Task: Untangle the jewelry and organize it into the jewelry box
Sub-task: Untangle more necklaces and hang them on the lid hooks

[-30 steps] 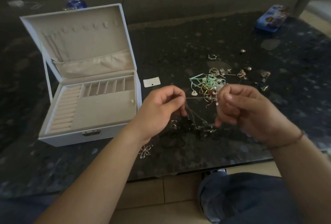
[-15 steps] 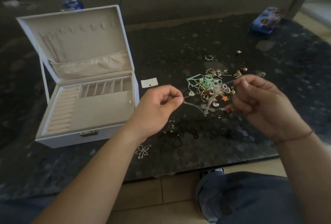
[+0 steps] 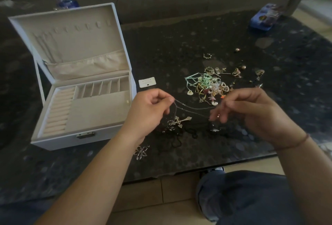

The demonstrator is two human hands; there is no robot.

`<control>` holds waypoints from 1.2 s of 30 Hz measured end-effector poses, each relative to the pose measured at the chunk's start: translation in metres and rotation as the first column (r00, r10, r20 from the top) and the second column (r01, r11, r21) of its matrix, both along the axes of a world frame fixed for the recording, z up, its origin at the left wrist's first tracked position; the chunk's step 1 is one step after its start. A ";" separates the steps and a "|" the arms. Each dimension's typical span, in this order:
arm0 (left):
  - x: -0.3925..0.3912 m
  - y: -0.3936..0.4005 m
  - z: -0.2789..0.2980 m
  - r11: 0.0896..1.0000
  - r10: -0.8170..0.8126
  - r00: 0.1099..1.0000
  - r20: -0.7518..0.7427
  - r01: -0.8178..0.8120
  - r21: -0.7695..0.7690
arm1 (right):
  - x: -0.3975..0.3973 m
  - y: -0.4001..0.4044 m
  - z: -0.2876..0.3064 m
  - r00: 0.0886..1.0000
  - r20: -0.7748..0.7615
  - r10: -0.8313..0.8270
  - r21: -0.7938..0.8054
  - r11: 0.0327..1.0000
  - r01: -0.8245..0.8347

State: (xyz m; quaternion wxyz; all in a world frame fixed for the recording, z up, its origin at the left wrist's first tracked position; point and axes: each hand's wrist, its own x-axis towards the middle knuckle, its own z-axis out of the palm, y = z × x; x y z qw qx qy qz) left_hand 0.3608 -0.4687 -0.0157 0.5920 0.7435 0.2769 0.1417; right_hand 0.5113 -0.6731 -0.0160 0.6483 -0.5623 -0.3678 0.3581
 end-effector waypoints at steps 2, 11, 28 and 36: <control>-0.001 0.002 0.001 0.993 0.013 1.000 0.010 -0.012 -0.115 | 0.002 -0.003 -0.001 0.999 0.021 0.050 -0.041 0.998 -0.049; -0.006 0.001 -0.001 0.967 -0.014 1.000 0.026 0.020 -0.253 | 0.003 -0.002 0.002 0.980 -0.173 -0.094 0.013 0.995 0.097; -0.010 -0.016 -0.015 0.798 -0.028 0.983 -0.183 0.132 0.588 | -0.005 0.026 -0.023 0.816 0.265 -0.515 -0.319 0.751 0.578; -0.011 -0.021 -0.029 0.578 -0.022 0.975 -0.222 0.193 0.793 | -0.022 0.004 -0.010 0.682 0.728 0.073 -0.552 0.652 0.519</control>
